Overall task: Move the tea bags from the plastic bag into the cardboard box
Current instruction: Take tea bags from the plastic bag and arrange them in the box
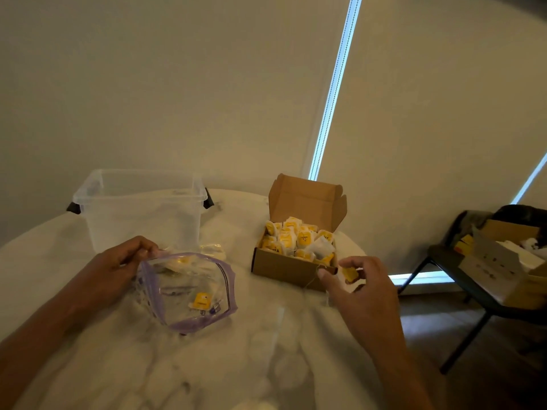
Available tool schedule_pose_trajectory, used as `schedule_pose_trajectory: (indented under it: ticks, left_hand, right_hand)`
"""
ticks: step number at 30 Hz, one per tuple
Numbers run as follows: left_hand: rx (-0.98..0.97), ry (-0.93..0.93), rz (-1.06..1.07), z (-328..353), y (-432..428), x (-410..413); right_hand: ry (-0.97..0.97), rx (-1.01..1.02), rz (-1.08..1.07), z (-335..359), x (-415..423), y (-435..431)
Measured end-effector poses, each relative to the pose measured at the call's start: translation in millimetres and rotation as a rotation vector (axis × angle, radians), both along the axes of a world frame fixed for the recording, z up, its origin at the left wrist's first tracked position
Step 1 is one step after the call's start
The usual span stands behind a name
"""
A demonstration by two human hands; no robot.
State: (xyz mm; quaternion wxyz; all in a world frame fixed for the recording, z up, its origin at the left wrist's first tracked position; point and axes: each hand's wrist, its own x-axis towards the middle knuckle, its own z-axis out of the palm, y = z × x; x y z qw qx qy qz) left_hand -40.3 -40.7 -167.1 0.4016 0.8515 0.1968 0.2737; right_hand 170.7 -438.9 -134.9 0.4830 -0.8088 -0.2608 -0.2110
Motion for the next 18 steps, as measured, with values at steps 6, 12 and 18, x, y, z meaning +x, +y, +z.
schedule_pose_trajectory:
  ticks: [6, 12, 18]
  left_hand:
    - [-0.037, -0.031, -0.004, 4, -7, 2]
    - [-0.055, -0.062, -0.047, 2, -1, -1]
    - [-0.052, -0.031, -0.022, 2, -6, 0]
  right_hand:
    - [0.147, -0.176, -0.048, -6, 2, 10]
    - [0.072, 0.018, -0.089, -15, 4, 0]
    - [0.080, 0.287, 0.094, 19, -5, -7]
